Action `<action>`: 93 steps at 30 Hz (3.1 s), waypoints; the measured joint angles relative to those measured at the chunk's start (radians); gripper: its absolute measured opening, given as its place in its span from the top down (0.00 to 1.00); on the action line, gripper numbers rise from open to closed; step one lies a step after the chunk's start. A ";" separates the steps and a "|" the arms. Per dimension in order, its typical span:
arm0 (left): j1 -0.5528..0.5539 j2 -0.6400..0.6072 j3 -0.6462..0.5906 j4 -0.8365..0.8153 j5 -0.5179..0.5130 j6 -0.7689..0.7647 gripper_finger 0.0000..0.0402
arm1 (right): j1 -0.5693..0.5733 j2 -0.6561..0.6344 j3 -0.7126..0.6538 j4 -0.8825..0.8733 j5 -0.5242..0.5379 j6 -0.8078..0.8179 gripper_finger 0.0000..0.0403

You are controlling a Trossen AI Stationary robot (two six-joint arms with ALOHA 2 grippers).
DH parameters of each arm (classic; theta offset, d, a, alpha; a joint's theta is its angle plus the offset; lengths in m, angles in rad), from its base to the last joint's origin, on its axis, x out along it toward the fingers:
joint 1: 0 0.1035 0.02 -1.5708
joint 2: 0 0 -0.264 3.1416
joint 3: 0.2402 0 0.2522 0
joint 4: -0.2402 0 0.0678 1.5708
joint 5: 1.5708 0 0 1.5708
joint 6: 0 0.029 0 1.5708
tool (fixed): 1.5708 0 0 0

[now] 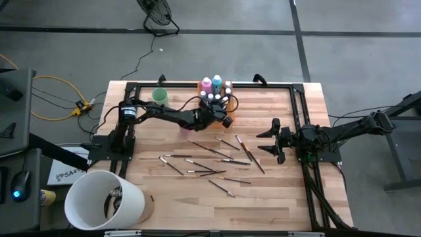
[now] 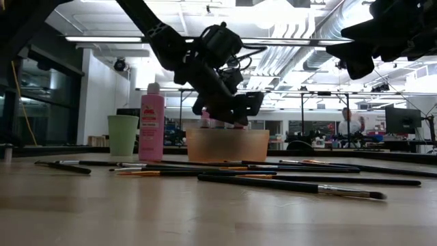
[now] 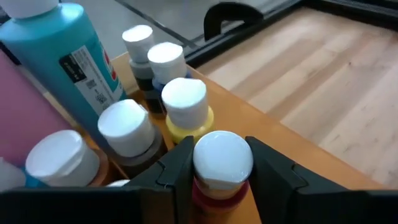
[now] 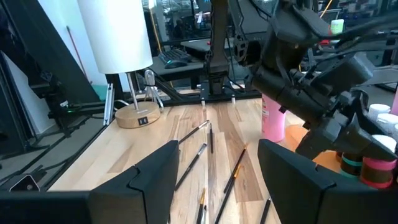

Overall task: Pick & Place Paint Supplies
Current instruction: Put the pink paint bottle into the orange bin, then put the light pink pink paint bottle into the orange bin

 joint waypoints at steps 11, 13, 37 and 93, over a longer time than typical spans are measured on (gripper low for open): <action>0.000 -0.001 0.000 -0.004 0.006 0.031 0.67 | 0.000 0.000 0.000 -0.001 0.000 0.004 0.47; 0.000 -0.001 0.000 -0.004 0.006 0.046 0.67 | 0.000 0.000 0.000 -0.001 -0.002 0.006 0.47; 0.000 -0.010 0.104 -0.176 0.006 -0.004 0.45 | 0.001 0.000 0.000 -0.002 -0.012 0.030 0.47; -0.047 -0.592 0.091 -0.981 0.169 0.213 0.45 | 0.001 0.000 0.000 -0.022 0.012 0.060 0.47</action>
